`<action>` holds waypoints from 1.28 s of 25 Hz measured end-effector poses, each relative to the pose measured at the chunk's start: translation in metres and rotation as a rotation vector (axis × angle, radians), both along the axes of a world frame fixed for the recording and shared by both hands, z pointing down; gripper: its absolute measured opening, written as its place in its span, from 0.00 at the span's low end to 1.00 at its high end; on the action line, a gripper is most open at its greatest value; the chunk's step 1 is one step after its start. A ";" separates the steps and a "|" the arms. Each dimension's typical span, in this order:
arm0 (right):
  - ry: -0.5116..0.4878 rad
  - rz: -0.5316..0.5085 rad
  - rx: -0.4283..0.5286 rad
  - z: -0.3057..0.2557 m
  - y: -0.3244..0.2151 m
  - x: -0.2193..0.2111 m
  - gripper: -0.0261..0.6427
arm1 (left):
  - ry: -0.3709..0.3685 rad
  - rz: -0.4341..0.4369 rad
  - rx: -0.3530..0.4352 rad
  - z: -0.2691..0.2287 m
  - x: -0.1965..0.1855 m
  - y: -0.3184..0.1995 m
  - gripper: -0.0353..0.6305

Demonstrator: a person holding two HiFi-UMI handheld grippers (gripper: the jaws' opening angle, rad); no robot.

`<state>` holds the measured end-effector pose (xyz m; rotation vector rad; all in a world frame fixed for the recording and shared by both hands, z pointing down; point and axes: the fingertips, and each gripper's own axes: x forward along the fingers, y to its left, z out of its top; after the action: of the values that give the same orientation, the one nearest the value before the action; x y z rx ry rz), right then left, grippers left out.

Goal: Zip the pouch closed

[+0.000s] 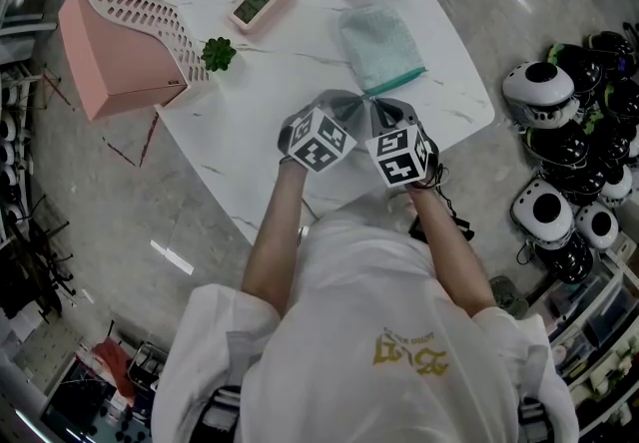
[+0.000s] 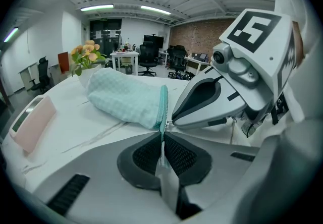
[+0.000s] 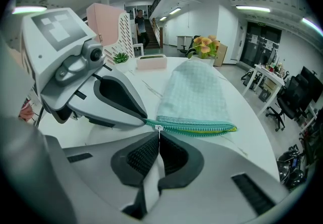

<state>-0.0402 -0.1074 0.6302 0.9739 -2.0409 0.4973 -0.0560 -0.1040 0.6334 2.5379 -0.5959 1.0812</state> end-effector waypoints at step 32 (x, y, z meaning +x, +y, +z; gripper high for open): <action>0.086 0.114 0.024 -0.006 -0.027 0.069 0.07 | -0.029 -0.087 0.005 -0.005 -0.032 -0.002 0.11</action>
<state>0.0292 -0.1345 0.6244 1.1117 -1.9262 0.4833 -0.0877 -0.1055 0.6281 2.4796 -0.7110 1.0889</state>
